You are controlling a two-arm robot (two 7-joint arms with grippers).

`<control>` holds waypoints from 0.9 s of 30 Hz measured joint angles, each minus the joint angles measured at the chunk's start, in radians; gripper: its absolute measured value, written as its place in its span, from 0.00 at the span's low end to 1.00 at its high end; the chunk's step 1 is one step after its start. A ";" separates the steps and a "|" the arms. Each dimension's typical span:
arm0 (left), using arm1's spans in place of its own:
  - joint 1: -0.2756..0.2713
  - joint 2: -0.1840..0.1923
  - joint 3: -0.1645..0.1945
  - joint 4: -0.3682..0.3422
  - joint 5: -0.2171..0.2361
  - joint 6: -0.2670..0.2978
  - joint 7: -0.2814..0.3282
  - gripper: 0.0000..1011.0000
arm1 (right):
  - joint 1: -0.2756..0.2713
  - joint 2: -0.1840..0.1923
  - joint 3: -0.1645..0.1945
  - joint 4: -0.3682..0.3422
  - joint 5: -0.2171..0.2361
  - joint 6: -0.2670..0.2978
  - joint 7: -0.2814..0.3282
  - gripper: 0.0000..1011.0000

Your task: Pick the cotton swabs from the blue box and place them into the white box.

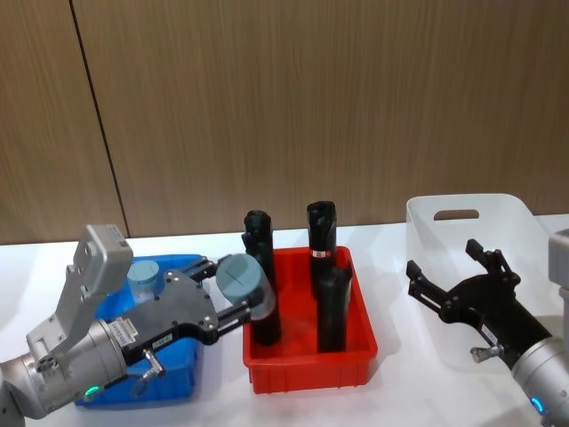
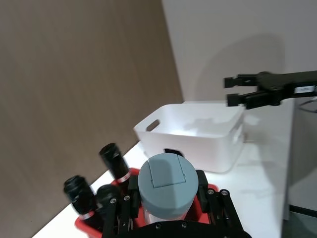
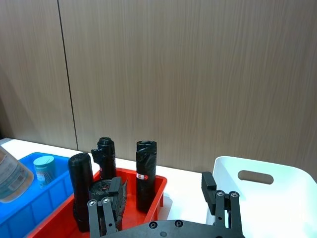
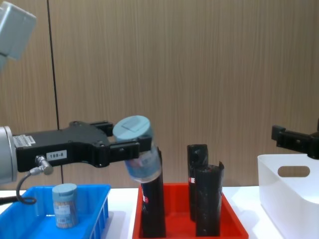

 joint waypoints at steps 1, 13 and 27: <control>-0.001 0.000 0.001 0.001 -0.003 -0.004 -0.012 0.66 | 0.000 0.000 0.000 0.000 0.000 0.000 0.000 0.99; -0.018 0.000 0.011 0.030 -0.061 -0.067 -0.213 0.66 | 0.000 0.000 0.000 0.000 0.000 0.000 0.000 0.99; -0.031 -0.003 0.023 0.051 -0.112 -0.117 -0.367 0.66 | 0.000 0.000 0.000 0.000 0.000 0.000 0.000 0.99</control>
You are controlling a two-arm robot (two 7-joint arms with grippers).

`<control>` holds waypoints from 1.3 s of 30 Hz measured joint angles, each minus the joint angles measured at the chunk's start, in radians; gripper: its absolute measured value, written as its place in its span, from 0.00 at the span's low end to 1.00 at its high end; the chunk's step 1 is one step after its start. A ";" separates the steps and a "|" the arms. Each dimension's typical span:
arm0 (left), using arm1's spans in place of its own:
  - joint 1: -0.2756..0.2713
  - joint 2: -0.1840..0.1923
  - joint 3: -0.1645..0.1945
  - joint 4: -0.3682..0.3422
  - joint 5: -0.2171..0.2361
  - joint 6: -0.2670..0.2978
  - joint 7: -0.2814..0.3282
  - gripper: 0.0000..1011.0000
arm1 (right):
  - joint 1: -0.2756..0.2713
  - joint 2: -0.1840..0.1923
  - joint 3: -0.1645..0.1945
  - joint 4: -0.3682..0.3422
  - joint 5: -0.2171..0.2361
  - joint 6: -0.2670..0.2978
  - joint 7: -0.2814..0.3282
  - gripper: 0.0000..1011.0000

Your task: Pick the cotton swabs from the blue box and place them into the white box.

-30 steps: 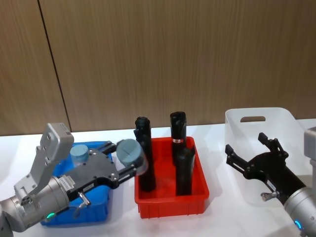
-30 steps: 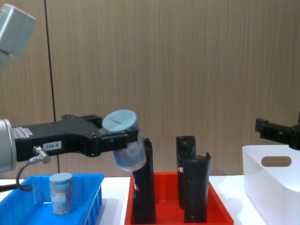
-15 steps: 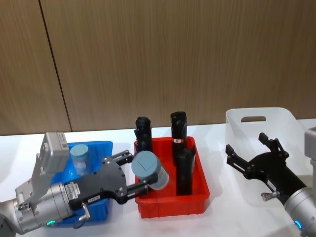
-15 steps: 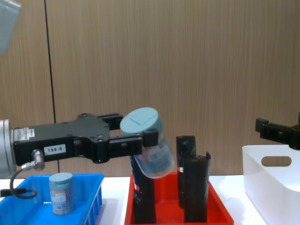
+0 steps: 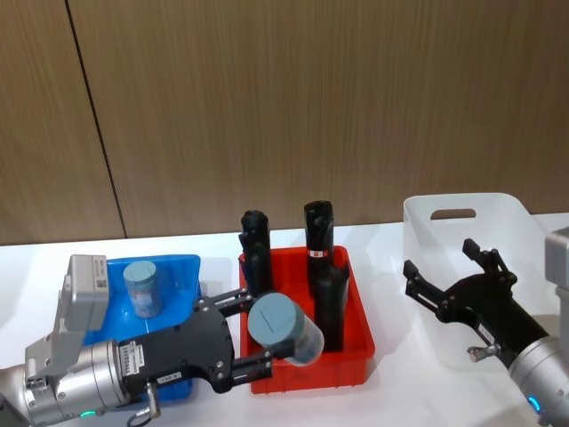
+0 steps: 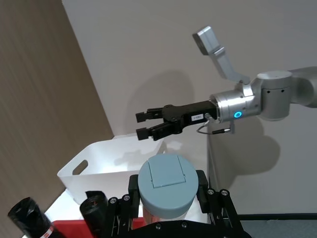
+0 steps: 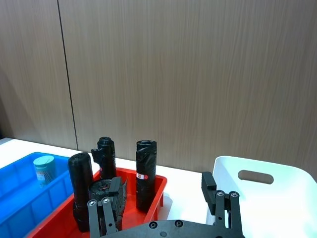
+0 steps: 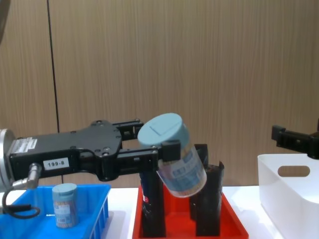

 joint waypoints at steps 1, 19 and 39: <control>0.000 0.000 0.000 0.001 -0.001 -0.001 -0.004 0.66 | 0.000 0.000 0.000 0.000 0.000 0.000 0.000 0.99; -0.003 -0.001 0.004 0.007 -0.019 -0.019 -0.055 0.66 | 0.004 0.017 0.011 -0.005 0.021 0.023 0.061 0.99; -0.005 -0.001 0.005 0.009 -0.023 -0.022 -0.067 0.66 | 0.032 0.128 0.063 -0.021 0.103 0.137 0.341 0.99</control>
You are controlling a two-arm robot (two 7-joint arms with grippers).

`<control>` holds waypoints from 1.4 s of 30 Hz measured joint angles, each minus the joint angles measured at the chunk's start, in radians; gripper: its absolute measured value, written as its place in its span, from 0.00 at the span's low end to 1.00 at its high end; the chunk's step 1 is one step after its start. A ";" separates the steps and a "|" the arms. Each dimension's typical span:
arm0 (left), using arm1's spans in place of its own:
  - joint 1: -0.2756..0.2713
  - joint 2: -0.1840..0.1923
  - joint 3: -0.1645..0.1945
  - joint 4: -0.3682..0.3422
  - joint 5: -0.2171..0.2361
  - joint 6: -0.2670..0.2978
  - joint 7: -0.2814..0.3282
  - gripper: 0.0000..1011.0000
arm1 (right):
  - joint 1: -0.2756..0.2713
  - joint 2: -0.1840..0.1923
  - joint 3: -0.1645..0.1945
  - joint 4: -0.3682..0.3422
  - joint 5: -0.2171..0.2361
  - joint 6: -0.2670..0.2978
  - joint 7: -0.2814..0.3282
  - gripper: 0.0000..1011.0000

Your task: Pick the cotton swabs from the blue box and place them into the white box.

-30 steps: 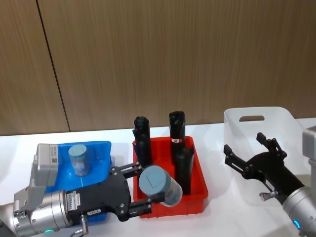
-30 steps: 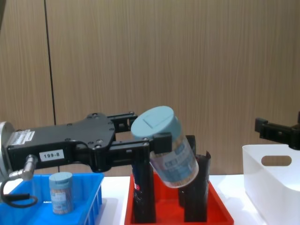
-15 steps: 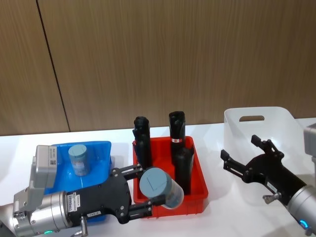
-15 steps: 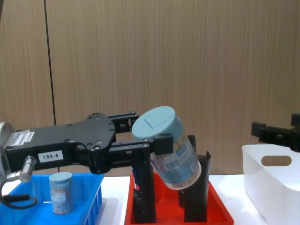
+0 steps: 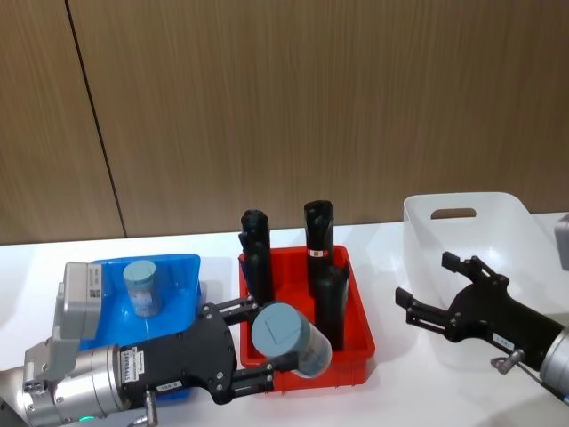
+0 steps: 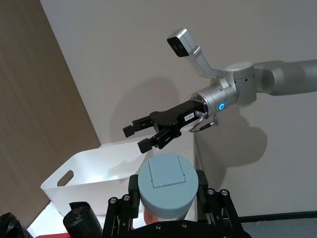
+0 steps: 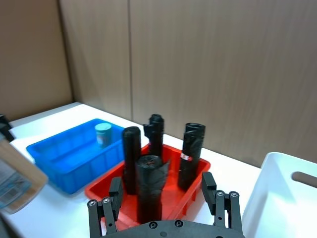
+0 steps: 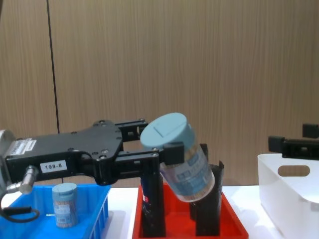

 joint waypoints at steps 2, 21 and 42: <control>0.000 0.000 0.000 0.000 0.000 0.000 0.000 0.66 | 0.004 0.006 0.003 0.000 0.005 0.007 0.020 0.99; 0.000 0.000 0.000 0.000 -0.001 -0.001 -0.003 0.66 | 0.064 0.041 -0.013 0.024 -0.012 0.003 0.269 0.99; 0.000 0.000 0.000 0.000 -0.001 0.000 -0.003 0.66 | 0.124 0.006 -0.080 0.058 -0.091 -0.027 0.432 0.99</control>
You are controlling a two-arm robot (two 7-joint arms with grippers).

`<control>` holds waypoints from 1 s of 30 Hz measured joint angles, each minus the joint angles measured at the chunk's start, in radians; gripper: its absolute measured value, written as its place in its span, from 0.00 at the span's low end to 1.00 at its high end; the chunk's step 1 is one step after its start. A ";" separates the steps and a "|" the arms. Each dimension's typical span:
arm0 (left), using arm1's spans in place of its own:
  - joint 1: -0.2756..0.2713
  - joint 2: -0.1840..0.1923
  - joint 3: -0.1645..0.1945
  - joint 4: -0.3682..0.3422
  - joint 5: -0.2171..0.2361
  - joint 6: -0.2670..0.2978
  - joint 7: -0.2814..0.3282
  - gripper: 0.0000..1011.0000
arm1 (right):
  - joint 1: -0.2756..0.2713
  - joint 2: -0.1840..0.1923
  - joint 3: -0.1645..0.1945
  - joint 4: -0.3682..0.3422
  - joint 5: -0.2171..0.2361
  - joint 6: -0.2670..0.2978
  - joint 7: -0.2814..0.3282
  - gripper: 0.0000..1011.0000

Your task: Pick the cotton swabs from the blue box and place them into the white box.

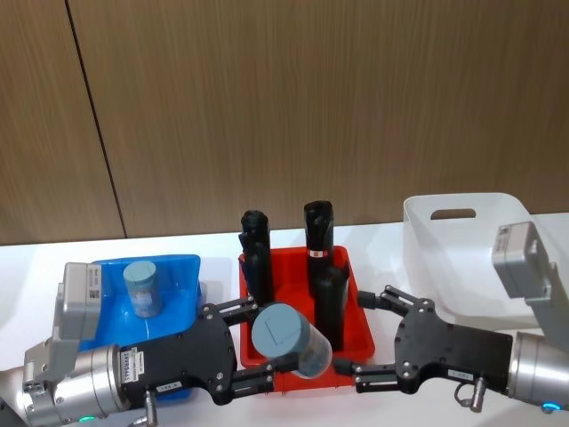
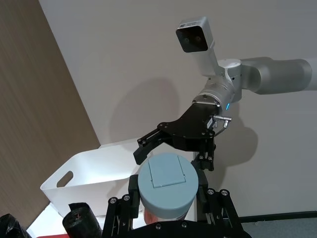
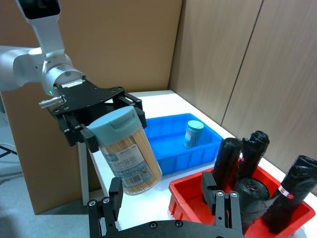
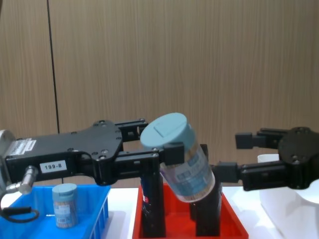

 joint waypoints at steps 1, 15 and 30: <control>0.000 0.000 0.000 0.000 0.000 0.000 0.000 0.66 | 0.002 -0.001 -0.002 0.001 -0.003 -0.001 0.003 0.99; 0.000 0.000 0.000 0.000 0.000 0.000 0.000 0.66 | 0.029 -0.013 -0.033 0.010 -0.047 -0.014 0.048 0.99; 0.000 0.000 0.000 0.000 0.000 0.000 0.000 0.66 | 0.057 -0.031 -0.064 0.024 -0.085 -0.032 0.071 0.99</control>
